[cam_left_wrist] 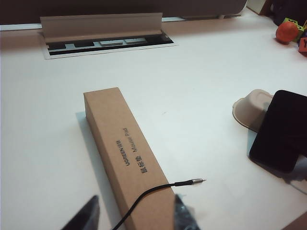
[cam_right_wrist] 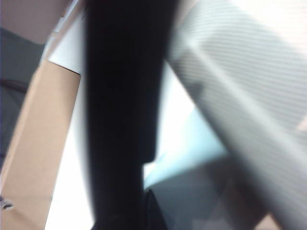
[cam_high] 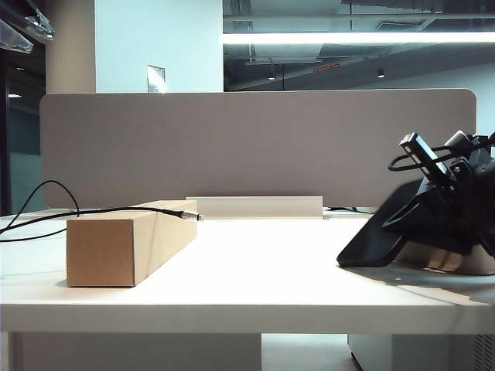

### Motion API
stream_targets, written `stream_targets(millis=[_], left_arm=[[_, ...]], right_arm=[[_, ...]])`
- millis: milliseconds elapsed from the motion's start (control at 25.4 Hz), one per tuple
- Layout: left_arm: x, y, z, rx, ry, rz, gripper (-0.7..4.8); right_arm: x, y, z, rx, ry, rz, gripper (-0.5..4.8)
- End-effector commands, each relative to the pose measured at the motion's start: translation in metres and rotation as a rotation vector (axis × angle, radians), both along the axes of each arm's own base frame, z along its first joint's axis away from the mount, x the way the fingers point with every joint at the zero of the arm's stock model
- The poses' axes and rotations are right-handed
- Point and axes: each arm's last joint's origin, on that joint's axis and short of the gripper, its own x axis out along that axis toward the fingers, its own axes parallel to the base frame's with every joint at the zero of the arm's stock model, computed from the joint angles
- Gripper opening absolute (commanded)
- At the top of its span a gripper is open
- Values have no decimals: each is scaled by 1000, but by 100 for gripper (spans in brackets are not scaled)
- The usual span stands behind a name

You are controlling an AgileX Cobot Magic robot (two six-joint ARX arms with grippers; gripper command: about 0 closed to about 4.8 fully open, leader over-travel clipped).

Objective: Pick up the charging cable and the phone, plug the charging cable into the charging port on the phone, and finally place them back on the table.

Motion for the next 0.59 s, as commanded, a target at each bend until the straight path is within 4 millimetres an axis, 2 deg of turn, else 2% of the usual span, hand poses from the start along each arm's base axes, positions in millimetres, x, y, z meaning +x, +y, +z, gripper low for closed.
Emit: stream_targets(millis=[39, 157, 276, 394, 590], left_arm=[[0, -3, 4, 11, -27, -26, 187], [2, -17, 4, 40, -41, -103, 187], [11, -31, -2, 58, -20, -134, 187], [25, -49, -11, 132, 14, -185, 187], [55, -71, -13, 221, 66, -217, 187]], right_arm=[[-4, 0, -7, -17, 41, 38, -7], [-1, 3, 4, 41, -62, 138, -7], [-3, 4, 15, 55, -106, 166, -7], [-5, 3, 33, 61, -185, 175, -7], [-15, 2, 64, 33, -319, 200, -7]])
